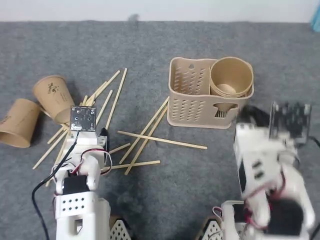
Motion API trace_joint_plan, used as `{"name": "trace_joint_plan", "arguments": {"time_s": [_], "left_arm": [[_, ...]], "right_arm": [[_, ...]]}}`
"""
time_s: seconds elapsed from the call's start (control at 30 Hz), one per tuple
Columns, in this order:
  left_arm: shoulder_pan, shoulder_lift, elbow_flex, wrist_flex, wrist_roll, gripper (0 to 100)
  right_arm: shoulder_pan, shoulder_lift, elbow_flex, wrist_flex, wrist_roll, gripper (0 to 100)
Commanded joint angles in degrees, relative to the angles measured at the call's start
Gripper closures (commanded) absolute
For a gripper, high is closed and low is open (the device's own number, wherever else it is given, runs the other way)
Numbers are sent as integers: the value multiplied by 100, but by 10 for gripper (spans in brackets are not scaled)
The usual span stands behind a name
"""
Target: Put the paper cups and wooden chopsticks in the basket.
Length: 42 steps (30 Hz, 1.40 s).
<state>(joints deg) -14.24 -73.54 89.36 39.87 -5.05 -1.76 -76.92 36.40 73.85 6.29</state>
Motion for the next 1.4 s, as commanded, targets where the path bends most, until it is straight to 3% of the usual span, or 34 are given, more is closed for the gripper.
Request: {"name": "trace_joint_plan", "arguments": {"time_s": [0.0, 0.1, 0.43, 0.6, 0.87, 1.0, 1.17, 1.37], "left_arm": [[0, -79, -31, -158, -35, 861], [-18, -79, -40, -158, -35, 861], [-26, -88, -66, -158, -26, 862], [-88, -88, -163, -123, 0, 863], [-1301, -88, -980, 563, 18, 863], [-2523, -88, -1297, 800, 0, 863], [-4229, -44, -1297, 18, 9, 859], [-4492, -26, -1068, -738, -18, 857]], "right_arm": [[-13, -374, 431, 295, 1143, 990], [198, -699, 1231, 391, 1574, 991], [1666, -2202, 4220, -382, 1820, 991], [1798, -2686, 5635, -602, 2101, 991], [2009, -2703, 5776, -673, 2215, 991], [2009, -2703, 5793, -664, 2215, 991], [2009, -2703, 5802, -664, 2233, 991], [2000, -2703, 5802, -620, 2418, 991]]}}
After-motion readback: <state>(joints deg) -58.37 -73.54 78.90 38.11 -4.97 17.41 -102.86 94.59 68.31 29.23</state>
